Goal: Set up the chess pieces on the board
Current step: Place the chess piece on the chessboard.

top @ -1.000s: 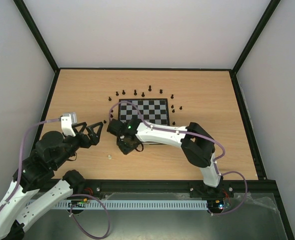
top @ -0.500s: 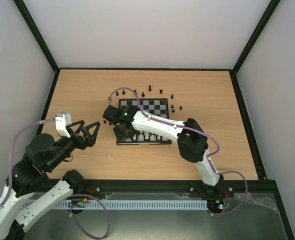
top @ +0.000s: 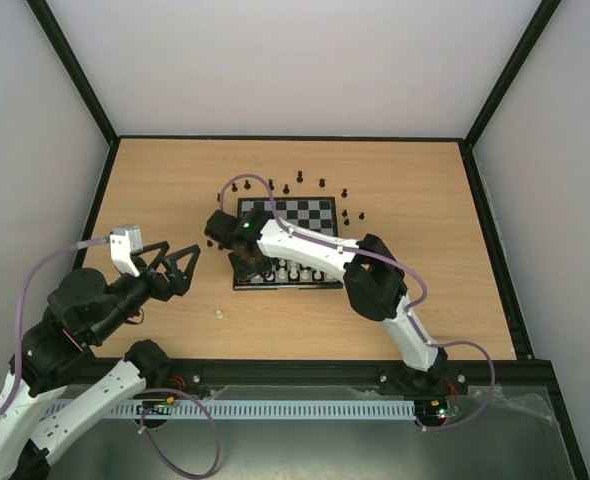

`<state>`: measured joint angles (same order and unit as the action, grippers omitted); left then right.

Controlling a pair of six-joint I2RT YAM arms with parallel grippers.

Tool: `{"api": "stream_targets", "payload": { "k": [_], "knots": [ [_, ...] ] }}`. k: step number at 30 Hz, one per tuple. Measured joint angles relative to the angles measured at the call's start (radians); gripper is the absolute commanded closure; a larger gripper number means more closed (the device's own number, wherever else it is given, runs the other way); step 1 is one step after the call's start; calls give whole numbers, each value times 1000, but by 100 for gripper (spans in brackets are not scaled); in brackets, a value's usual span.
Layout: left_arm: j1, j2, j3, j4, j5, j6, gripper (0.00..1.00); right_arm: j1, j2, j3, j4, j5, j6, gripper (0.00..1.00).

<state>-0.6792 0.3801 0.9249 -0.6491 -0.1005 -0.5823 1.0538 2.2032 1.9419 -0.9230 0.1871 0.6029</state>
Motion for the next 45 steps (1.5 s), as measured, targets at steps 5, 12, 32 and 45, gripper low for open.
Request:
{"api": "stream_targets", "payload": {
  "k": [5, 12, 32, 45],
  "knots": [
    [0, 0, 0, -2, 0, 0, 1, -10, 1, 0, 1, 1, 0, 93],
    [0, 0, 0, -2, 0, 1, 1, -21, 15, 0, 3, -2, -1, 93],
    [0, 0, 0, -16, -1, 16, 1, -24, 46, 0, 16, -23, -12, 93],
    [0, 0, 0, -16, -2, 18, 1, -26, 60, 0, 32, -31, -16, 90]
  ]
}}
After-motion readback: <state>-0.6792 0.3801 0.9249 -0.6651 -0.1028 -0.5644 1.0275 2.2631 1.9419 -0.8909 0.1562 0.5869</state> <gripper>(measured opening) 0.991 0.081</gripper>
